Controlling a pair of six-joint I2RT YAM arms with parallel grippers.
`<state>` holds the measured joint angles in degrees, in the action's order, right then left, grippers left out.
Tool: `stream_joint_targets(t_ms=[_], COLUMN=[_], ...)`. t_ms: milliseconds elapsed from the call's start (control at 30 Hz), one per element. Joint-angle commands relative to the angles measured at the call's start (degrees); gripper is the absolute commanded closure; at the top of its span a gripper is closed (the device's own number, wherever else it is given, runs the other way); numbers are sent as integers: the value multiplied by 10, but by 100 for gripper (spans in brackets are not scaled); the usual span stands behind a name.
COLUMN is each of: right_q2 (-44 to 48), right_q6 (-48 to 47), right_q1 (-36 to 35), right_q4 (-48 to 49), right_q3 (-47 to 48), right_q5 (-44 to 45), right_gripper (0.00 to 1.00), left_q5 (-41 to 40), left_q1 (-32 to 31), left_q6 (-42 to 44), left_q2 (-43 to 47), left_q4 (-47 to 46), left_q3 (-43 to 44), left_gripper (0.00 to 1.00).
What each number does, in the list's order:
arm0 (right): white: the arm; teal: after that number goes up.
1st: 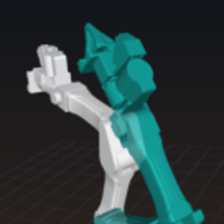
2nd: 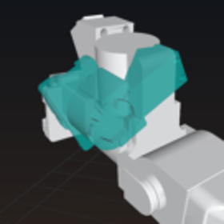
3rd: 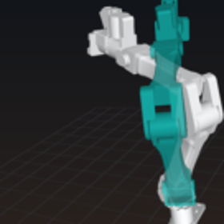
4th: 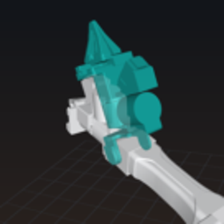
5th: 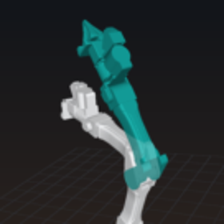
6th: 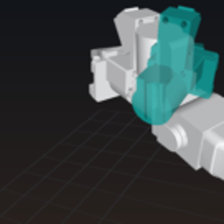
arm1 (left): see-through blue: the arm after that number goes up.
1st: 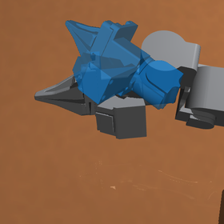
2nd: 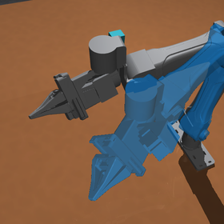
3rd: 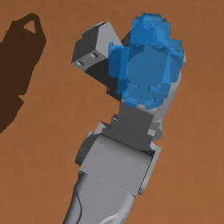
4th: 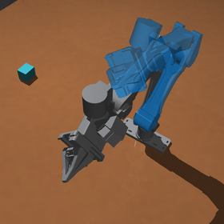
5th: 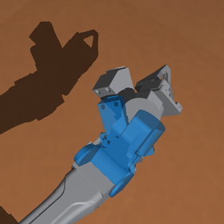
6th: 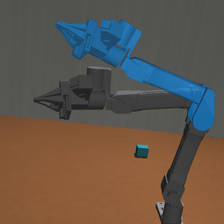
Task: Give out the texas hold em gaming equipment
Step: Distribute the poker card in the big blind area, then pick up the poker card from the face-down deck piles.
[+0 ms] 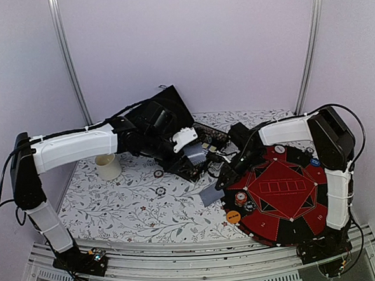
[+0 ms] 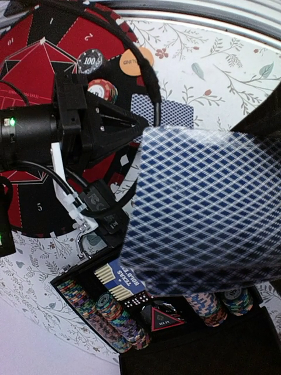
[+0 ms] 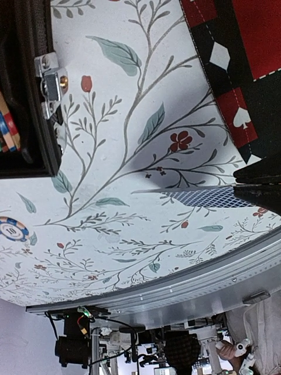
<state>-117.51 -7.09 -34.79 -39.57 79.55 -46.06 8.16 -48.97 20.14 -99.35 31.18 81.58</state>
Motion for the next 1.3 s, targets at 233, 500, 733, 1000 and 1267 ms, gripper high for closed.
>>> stream_joint_targets(t_ms=[233, 500, 733, 1000, 1267], right_q2=[-3, 93, 255, 233, 178], right_q6=[24, 35, 64, 159, 153], right_q1=[-4, 2, 19, -11, -31], right_q4=[-10, -7, 305, 485, 533], right_q3=[19, 53, -70, -132, -125], right_q5=[89, 212, 42, 19, -6], right_gripper=[78, 41, 1, 1, 1], left_q5=[-1, 2, 5, 11, 15], left_q1=[9, 9, 9, 9, 10], left_q6=[5, 5, 5, 4, 4], left_q2=[10, 10, 10, 11, 11], left_q4=[-7, -6, -6, -6, -6], left_q3=[-5, -5, -4, -2, -2], left_gripper=[49, 49, 49, 49, 49])
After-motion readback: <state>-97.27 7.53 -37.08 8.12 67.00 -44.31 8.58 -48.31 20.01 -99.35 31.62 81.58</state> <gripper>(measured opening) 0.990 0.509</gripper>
